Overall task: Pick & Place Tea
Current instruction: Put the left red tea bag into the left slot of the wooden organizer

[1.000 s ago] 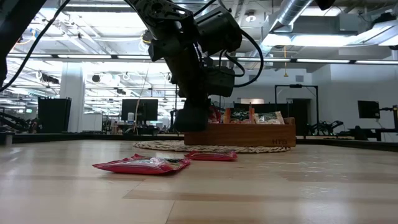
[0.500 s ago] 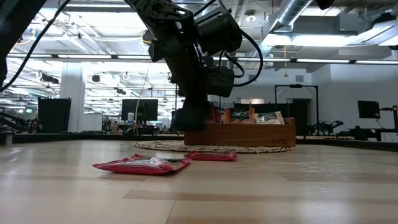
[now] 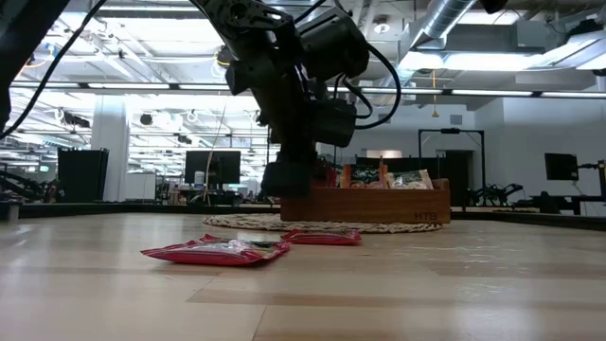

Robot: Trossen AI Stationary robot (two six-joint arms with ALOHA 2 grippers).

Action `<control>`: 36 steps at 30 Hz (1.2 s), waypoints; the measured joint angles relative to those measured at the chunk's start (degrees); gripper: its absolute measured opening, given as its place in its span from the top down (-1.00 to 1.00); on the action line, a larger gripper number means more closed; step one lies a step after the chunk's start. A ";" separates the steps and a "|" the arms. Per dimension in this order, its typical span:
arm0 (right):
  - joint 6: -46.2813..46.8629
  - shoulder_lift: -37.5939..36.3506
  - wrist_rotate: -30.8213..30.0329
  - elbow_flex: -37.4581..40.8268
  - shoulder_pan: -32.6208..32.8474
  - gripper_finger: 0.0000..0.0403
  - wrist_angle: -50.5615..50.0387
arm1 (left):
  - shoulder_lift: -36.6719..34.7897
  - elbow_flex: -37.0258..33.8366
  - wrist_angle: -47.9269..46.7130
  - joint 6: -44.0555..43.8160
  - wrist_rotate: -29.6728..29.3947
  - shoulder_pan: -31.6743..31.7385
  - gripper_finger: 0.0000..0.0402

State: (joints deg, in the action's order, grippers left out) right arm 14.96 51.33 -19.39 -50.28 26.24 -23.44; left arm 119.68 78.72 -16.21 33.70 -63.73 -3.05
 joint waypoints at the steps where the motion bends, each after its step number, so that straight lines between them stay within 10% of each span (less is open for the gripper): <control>1: 0.00 0.00 0.01 0.00 0.00 0.42 0.00 | 0.00 0.00 0.03 0.15 0.04 -0.10 0.47; 31: 0.04 0.00 -0.05 0.00 0.00 0.42 0.02 | -5.33 0.04 -1.87 -16.07 -1.70 -0.13 0.47; 36: 0.05 0.00 -0.07 0.00 0.00 0.42 0.46 | -8.86 0.10 -6.39 -23.77 9.87 0.20 0.47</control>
State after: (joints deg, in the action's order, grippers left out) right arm 15.01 51.33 -19.46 -50.28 26.24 -22.98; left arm 110.82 78.82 -22.60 9.94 -53.86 -2.85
